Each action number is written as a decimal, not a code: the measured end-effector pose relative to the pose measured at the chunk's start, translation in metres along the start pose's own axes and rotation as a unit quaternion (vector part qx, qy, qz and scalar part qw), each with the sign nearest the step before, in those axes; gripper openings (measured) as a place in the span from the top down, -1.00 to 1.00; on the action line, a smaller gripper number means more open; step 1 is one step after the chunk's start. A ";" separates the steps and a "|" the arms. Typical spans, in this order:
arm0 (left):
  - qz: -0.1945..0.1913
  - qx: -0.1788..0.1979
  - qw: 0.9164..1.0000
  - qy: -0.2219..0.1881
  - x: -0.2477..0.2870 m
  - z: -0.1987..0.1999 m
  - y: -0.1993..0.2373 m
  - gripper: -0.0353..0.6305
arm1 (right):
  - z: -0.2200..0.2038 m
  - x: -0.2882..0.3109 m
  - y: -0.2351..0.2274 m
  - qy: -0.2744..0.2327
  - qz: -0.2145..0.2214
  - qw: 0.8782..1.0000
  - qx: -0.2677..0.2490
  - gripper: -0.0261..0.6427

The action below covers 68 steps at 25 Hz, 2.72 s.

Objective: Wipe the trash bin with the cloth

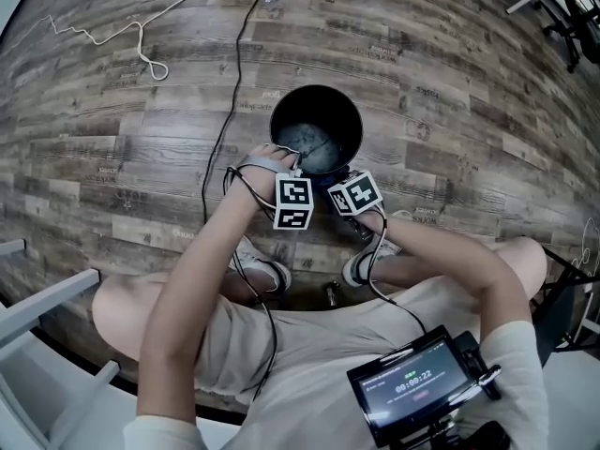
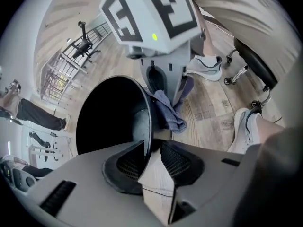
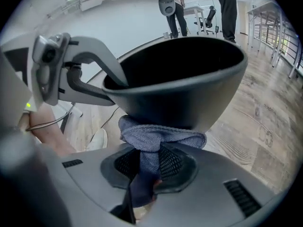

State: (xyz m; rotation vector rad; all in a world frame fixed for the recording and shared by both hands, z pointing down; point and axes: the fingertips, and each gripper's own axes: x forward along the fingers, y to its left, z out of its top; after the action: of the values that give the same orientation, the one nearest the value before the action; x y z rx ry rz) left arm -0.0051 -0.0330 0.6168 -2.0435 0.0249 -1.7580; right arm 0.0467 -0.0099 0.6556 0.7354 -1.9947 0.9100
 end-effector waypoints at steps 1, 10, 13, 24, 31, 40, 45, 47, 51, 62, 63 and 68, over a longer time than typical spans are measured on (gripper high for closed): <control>0.003 0.000 1.000 0.000 0.000 0.001 0.001 0.53 | -0.004 0.008 -0.004 0.002 -0.006 1.000 -0.002 0.70; 0.018 -0.013 1.000 0.000 0.000 0.005 0.005 0.53 | -0.036 0.080 -0.033 0.022 -0.043 0.999 -0.001 0.70; 0.026 -0.022 0.999 -0.002 0.001 0.008 0.008 0.53 | -0.042 0.098 -0.043 0.026 -0.057 0.998 0.007 0.70; 0.010 -0.065 0.998 0.005 0.003 0.009 0.011 0.51 | -0.050 0.117 -0.042 0.055 -0.017 0.998 0.024 0.70; 0.017 0.013 0.999 -0.024 -0.010 -0.010 0.023 0.32 | -0.042 0.047 0.007 0.063 0.035 0.997 0.004 0.69; 0.019 0.031 0.999 -0.004 0.008 -0.030 0.021 0.35 | -0.002 -0.051 0.057 -0.004 0.076 0.997 0.023 0.69; 0.006 0.005 1.000 0.013 0.007 -0.030 0.021 0.36 | 0.026 -0.068 0.050 -0.035 0.069 0.996 0.039 0.69; 0.002 -0.012 1.000 0.009 0.006 -0.026 0.019 0.37 | 0.030 -0.065 0.045 -0.038 0.064 0.996 0.040 0.69; -0.009 -0.032 0.999 -0.003 0.002 -0.016 0.015 0.43 | 0.035 -0.053 0.031 -0.037 0.052 0.997 0.033 0.70; 0.003 0.013 1.000 -0.025 -0.001 -0.003 0.010 0.54 | 0.006 0.012 -0.002 0.011 0.029 0.999 -0.002 0.70; 0.005 0.012 1.000 -0.026 0.000 -0.002 0.012 0.54 | 0.004 0.019 -0.006 0.015 0.023 1.000 -0.003 0.69; 0.011 0.005 1.000 -0.028 0.001 0.003 0.017 0.55 | -0.012 0.061 -0.026 0.020 -0.007 1.000 -0.009 0.70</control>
State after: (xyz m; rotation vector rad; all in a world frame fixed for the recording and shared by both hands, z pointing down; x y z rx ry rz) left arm 0.0025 -0.0473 0.6122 -2.0776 0.0215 -1.6827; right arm 0.0400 -0.0255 0.7208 0.7140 -1.9579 0.8913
